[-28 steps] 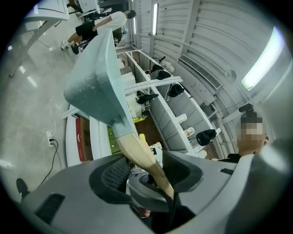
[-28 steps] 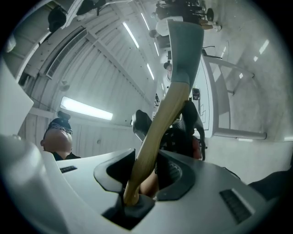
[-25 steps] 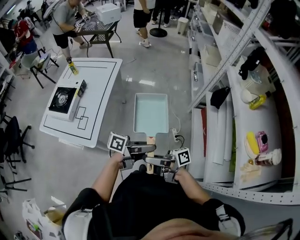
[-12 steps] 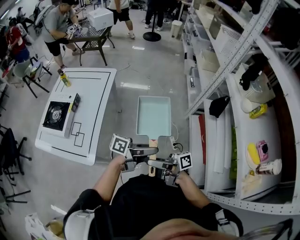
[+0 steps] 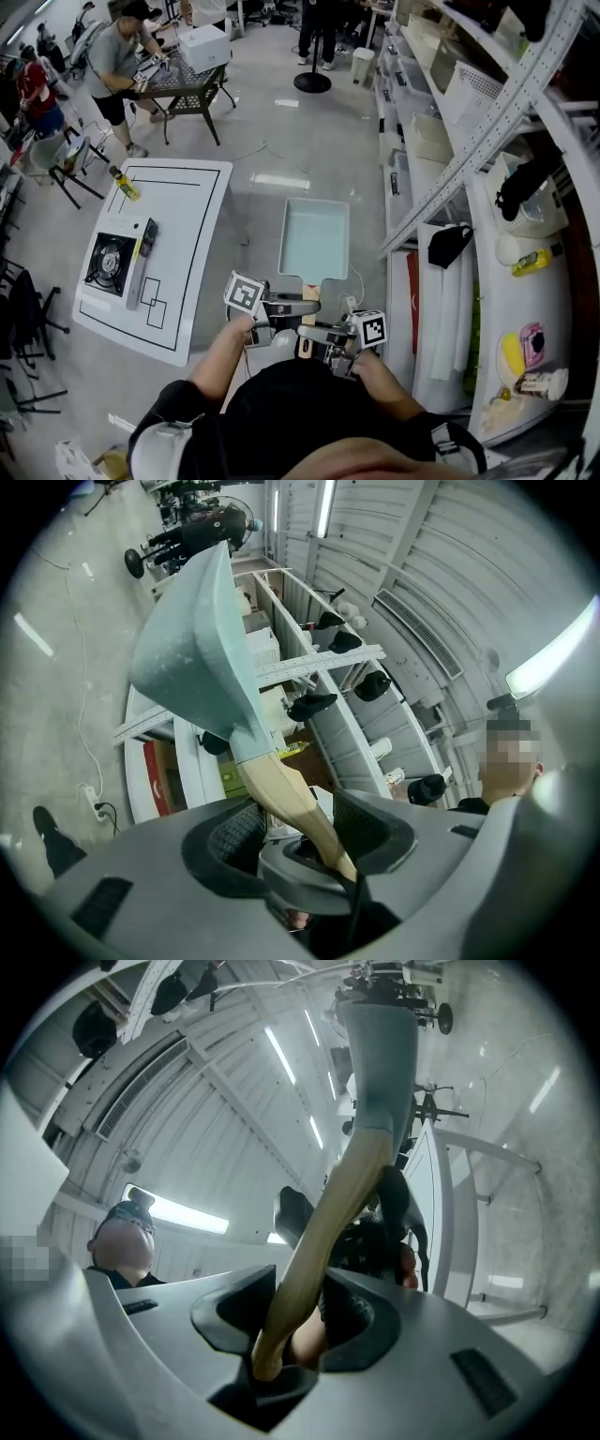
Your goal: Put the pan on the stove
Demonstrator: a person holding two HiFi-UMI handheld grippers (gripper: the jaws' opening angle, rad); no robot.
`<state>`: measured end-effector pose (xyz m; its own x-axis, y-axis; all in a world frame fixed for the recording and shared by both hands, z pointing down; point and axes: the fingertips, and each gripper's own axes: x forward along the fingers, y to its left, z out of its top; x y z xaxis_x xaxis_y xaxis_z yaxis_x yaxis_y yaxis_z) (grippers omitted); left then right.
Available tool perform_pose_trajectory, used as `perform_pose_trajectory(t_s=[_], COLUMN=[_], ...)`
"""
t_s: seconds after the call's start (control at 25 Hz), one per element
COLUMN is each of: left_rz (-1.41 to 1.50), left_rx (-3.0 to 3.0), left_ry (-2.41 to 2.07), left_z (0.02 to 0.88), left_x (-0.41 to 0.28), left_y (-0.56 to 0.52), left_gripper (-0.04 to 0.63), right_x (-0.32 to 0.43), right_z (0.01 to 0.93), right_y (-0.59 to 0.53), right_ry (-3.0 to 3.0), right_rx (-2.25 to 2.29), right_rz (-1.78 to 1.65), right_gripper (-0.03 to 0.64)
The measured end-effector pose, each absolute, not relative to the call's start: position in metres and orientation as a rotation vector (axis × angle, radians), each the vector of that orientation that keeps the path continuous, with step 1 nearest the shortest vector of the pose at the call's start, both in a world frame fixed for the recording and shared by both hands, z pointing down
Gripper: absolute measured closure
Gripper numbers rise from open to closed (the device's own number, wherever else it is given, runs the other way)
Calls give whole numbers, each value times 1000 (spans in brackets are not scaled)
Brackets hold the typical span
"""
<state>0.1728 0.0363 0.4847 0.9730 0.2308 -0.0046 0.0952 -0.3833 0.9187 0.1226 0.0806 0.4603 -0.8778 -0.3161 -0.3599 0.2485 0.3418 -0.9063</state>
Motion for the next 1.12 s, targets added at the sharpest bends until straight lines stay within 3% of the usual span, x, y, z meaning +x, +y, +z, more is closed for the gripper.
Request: perform_pose_trajectory(t_s=[0.48,1.12], left_rz=[126,58], left_rx=[1953,1996], left_ry=[160,77], left_z=[466,455], left_x=[242,244], left_y=[-105,-205], left_gripper=[368,368], right_x=[191,195], right_z=[434,433], right_y=[-56,-151], right_ry=[2244,2274], right_rx=[55,201], right_rz=[-1568,-1576], right_gripper=[454,457])
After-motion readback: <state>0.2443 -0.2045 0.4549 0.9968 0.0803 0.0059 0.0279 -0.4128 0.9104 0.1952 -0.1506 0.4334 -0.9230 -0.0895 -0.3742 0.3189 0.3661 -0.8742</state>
